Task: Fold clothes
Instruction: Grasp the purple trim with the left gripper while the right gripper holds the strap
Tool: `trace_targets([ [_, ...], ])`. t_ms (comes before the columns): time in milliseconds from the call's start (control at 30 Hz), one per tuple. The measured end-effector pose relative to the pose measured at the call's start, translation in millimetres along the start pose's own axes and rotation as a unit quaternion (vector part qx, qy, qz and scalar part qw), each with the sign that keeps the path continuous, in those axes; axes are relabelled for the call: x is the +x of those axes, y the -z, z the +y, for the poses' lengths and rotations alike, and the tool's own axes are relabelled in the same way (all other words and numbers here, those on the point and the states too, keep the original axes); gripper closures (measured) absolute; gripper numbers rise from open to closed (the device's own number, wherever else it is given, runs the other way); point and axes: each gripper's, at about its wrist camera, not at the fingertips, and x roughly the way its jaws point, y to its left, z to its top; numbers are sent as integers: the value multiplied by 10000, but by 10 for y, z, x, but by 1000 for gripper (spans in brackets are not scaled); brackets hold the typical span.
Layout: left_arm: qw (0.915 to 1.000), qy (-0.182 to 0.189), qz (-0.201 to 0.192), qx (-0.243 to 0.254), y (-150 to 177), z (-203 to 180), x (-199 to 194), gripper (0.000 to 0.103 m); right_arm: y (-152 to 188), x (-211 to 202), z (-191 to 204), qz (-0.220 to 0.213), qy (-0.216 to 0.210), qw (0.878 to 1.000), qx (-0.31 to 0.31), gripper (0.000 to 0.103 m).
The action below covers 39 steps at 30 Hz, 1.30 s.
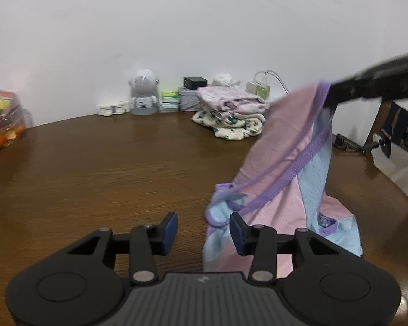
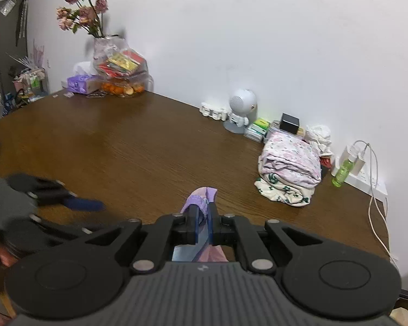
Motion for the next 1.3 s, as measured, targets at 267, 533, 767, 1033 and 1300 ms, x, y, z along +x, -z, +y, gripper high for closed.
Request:
trace_targets([
  [267,9989,230,26,409,-69,-156,553,74,84,-276,78,-254,-239,9992,-207,98],
  [533,9975,-455,-226,495,-132,-138,362,103,335,-301,-187,-99,57,9999,32,98],
  [767,9882,-1205,-941,117,-329,91,-409,103,683,80,-170,195,-243,9993,224,98],
  [1033,9821,-1218,-1350,493,-269,-126,-943,103,820,381,129,168,-408,9988,191,97],
  [1300,9752,-1381,-1466,922,-65,-167,-1403,103,767,301,181,284,-651,9971,268,97],
])
